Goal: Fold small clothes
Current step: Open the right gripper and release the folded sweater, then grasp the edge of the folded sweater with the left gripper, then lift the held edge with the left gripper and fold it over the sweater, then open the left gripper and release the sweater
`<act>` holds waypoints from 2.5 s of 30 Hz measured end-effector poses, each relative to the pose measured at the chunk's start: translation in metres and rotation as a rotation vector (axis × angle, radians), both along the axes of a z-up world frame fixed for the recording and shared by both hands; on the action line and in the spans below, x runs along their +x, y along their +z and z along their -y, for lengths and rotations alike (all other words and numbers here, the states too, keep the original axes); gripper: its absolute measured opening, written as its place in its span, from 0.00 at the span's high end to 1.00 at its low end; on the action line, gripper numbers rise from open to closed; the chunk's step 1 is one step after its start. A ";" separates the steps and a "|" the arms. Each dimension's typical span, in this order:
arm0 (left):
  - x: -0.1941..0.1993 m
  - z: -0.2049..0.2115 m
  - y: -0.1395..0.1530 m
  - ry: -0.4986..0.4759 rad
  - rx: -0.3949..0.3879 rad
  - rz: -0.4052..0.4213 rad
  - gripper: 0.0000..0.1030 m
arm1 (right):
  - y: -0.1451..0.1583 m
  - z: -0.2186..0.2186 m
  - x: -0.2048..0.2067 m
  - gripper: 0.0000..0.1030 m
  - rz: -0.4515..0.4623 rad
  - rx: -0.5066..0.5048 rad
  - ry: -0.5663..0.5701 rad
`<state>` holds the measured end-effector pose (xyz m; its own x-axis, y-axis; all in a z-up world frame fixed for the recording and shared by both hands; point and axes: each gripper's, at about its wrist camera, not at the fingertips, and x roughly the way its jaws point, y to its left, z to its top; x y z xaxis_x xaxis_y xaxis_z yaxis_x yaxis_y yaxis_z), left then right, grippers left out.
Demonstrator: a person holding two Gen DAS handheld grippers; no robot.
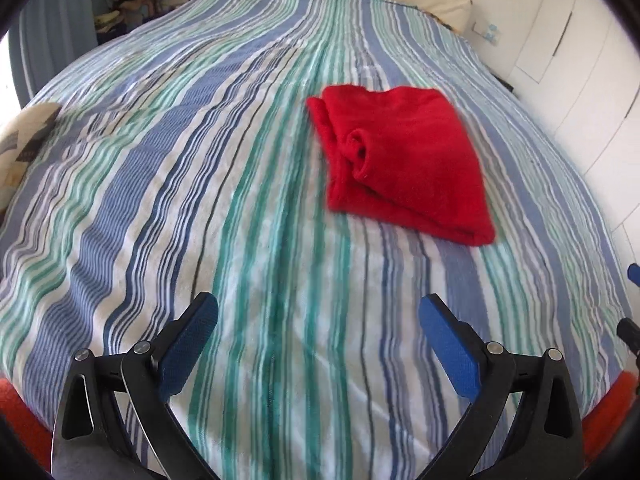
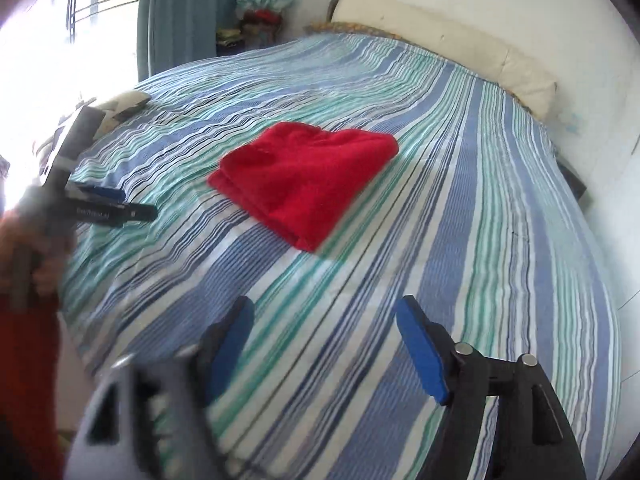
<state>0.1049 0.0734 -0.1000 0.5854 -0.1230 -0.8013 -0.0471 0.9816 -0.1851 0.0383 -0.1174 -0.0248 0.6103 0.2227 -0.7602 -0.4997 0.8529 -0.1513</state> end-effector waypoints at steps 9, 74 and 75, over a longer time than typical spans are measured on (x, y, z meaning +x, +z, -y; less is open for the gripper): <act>0.132 0.038 0.027 -0.080 -0.093 0.012 0.02 | -0.023 0.018 0.079 0.20 -0.130 0.296 -0.111; -0.010 0.033 0.072 0.021 0.201 0.085 0.02 | -0.006 0.022 0.062 0.09 -0.188 0.280 -0.274; -0.017 0.035 0.075 0.027 0.205 0.096 0.02 | -0.002 0.017 0.056 0.09 -0.185 0.267 -0.271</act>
